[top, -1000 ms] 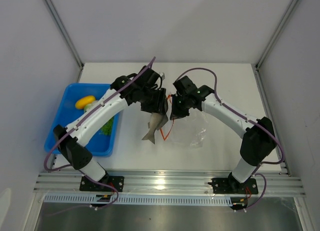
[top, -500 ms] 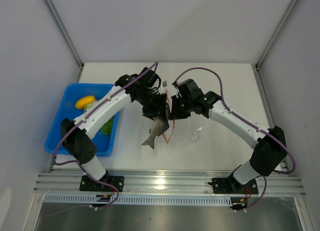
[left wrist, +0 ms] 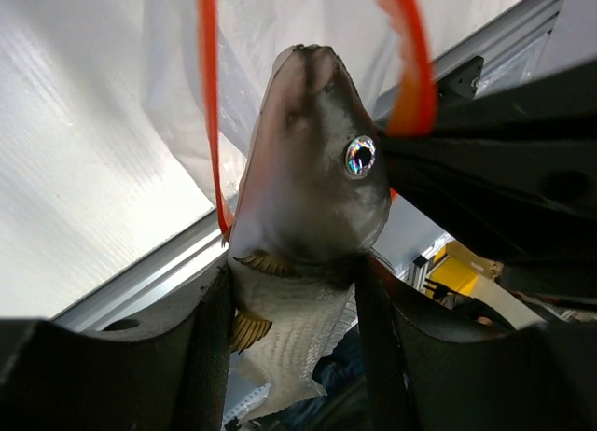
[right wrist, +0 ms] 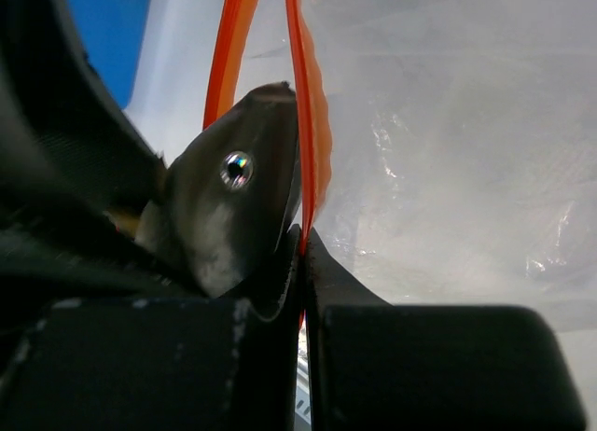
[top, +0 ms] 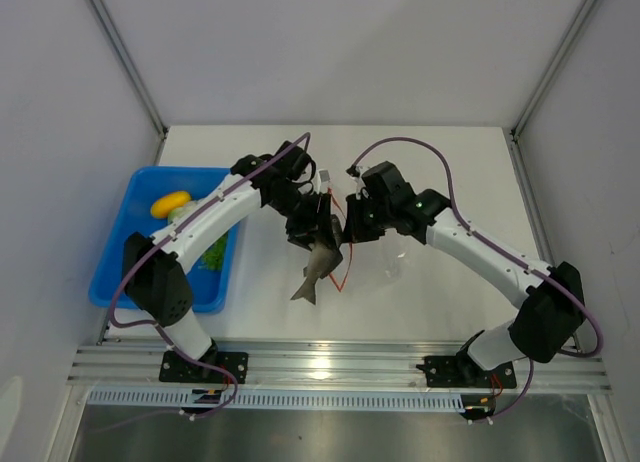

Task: Place the food in the zip-top bag and seal the zipper
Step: Place the fake fish in the zipper food storage bag.

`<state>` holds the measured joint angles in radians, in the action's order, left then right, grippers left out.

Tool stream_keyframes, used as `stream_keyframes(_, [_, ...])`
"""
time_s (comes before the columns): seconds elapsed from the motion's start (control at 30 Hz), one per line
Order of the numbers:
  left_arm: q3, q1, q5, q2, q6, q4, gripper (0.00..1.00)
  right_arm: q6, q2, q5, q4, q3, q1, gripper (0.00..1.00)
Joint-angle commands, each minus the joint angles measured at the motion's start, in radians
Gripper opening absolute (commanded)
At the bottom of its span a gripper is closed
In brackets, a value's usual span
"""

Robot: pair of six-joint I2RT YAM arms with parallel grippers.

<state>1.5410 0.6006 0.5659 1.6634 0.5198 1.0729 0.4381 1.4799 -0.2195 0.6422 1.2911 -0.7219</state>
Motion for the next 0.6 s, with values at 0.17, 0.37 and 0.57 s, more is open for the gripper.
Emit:
stream_keyframes(0.17, [0.007, -0.012, -0.029, 0.032, 0.0, 0.015, 0.01, -0.05, -0.09, -0.072, -0.105, -0.035, -0.017, 0.0])
stream_keyframes(0.37, [0.047, -0.019, -0.194, 0.075, -0.004, 0.068, 0.0, -0.068, -0.078, -0.139, -0.105, -0.024, -0.021, 0.0])
stream_keyframes(0.57, [0.056, -0.019, -0.411, 0.039, 0.084, 0.035, 0.0, 0.002, 0.009, -0.288, -0.119, 0.019, -0.022, 0.0])
